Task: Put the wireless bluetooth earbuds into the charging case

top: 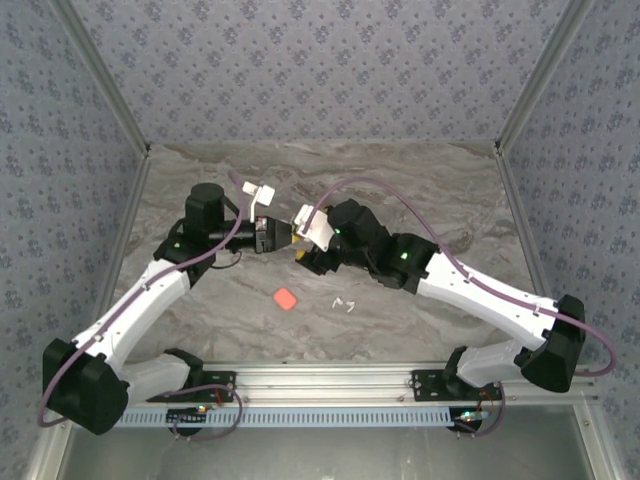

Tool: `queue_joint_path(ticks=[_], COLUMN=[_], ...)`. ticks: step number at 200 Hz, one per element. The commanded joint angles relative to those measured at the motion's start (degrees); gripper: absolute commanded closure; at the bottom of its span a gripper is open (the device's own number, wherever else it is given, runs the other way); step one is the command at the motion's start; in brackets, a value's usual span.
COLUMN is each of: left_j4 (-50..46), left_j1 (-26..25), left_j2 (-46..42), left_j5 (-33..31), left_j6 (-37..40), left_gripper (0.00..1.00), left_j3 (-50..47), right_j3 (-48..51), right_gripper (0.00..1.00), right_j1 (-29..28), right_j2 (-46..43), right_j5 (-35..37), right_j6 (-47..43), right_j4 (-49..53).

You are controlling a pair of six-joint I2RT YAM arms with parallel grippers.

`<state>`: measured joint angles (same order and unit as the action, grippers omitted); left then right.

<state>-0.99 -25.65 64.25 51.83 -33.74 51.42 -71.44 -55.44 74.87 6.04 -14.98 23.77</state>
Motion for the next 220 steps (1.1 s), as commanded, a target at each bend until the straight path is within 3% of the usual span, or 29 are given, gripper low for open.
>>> queue_joint_path(ticks=[1, 36, 58, 104, 220], left_j4=[7.9, 16.2, 22.0, 26.2, 21.2], left_j1=[-1.1, -3.6, -5.2, -8.1, -9.2], left_j2=[-3.3, -5.9, -7.1, -9.0, -10.4], left_j5=[-4.0, -10.5, -13.8, -15.7, -14.6], left_j6=[2.2, 6.5, 8.3, 11.5, 14.7], left_gripper=[0.88, 0.91, 0.94, 0.99, 1.00], left_j3=[-1.6, -6.1, -9.2, -11.4, -10.4], right_j3=[2.0, 10.6, 15.3, 15.5, 9.2], right_gripper=[0.04, 0.00, 0.00, 0.00, 0.06], right_j1=[3.3, 11.7, 15.3, 15.4, 16.3], right_j2=[-6.0, -13.1, -15.9, -15.5, -8.7], right_j5=[-9.1, -23.9, -29.0, -29.4, -23.5], right_j6=[5.2, 16.5, 24.5, 28.0, 27.2], right_j4=[0.9, -7.2, -15.6, -21.6, -17.9])
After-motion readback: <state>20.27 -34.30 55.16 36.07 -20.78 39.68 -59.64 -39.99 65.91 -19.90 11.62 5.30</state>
